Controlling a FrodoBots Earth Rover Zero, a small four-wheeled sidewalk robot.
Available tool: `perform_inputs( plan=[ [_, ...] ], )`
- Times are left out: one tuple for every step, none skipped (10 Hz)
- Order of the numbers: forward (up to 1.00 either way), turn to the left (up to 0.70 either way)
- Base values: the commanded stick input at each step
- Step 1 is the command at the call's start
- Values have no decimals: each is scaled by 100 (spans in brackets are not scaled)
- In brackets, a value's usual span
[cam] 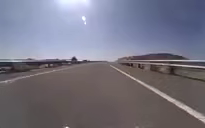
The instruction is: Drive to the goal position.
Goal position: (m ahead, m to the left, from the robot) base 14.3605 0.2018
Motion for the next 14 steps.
perform_inputs(
  plan=[
    [100,0],
    [100,0],
    [100,0],
    [100,0],
    [100,0],
    [100,0],
    [100,0],
    [100,0],
    [100,0],
    [100,0],
    [100,0],
    [100,0],
    [100,0],
    [100,0]
  ],
)
